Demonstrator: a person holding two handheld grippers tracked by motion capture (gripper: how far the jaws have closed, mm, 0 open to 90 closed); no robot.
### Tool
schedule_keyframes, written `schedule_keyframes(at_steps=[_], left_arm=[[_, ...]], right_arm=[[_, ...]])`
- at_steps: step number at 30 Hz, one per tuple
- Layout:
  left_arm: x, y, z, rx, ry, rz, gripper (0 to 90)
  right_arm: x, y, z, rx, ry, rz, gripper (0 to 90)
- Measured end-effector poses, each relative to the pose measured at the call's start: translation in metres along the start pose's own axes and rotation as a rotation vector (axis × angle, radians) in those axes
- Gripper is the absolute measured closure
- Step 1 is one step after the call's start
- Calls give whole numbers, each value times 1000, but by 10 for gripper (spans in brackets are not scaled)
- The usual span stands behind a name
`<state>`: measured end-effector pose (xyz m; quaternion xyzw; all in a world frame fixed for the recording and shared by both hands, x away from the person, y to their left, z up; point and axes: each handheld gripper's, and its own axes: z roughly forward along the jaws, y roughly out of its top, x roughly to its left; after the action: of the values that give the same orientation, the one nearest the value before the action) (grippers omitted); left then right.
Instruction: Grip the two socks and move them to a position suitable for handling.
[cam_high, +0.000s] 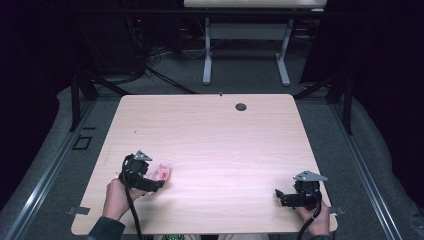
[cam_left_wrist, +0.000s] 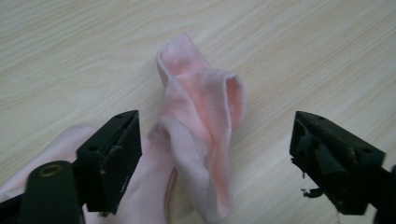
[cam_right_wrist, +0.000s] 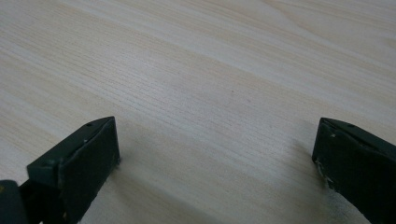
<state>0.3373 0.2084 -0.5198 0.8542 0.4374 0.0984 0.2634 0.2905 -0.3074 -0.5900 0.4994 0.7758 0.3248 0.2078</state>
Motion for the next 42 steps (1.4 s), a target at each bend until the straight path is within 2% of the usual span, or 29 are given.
schedule_keyframes(at_steps=[1, 4, 6, 7, 9, 16, 19, 23, 25, 28, 30, 34, 37, 42], left_arm=[[1, 2, 3, 11, -3, 0, 256], [4, 7, 12, 52, -1, -6, 306], [5, 9, 17, 75, 9, -10, 390], [5, 10, 18, 81, 7, -10, 390], [5, 11, 22, 95, 16, -11, 477], [5, 12, 33, 141, 12, -25, 544], [5, 12, 37, 154, 14, -28, 647], [6, 10, 42, 167, 15, -38, 711], [6, 10, 42, 162, 25, -36, 753], [3, 11, 42, 162, 49, -10, 798], [4, 12, 40, 155, 46, -9, 817], [5, 12, 31, 120, 13, -26, 817], [3, 14, 19, 85, -3, -21, 818], [-14, 24, -4, 9, -43, 17, 818]], right_arm=[[0, 0, 0, -1, 0, 0, 0], [0, 0, 0, -1, 0, 0, 0], [0, 0, 0, -1, 0, 0, 0], [0, 0, 0, -1, 0, 0, 0], [0, 0, 0, 0, 0, 0, 1], [0, 0, 0, -1, 1, 1, 2], [0, 0, 0, -1, 0, 2, 4], [0, 0, 0, -3, 0, 2, 5], [0, 0, 0, -7, -1, 5, 7], [0, 0, 0, -6, -2, 6, 8], [0, 0, 0, -8, -6, 8, 11], [0, 0, 0, -4, -4, 5, 12], [-1, 0, 0, -6, -7, 6, 14], [0, 0, 0, -10, -10, 13, 17]])
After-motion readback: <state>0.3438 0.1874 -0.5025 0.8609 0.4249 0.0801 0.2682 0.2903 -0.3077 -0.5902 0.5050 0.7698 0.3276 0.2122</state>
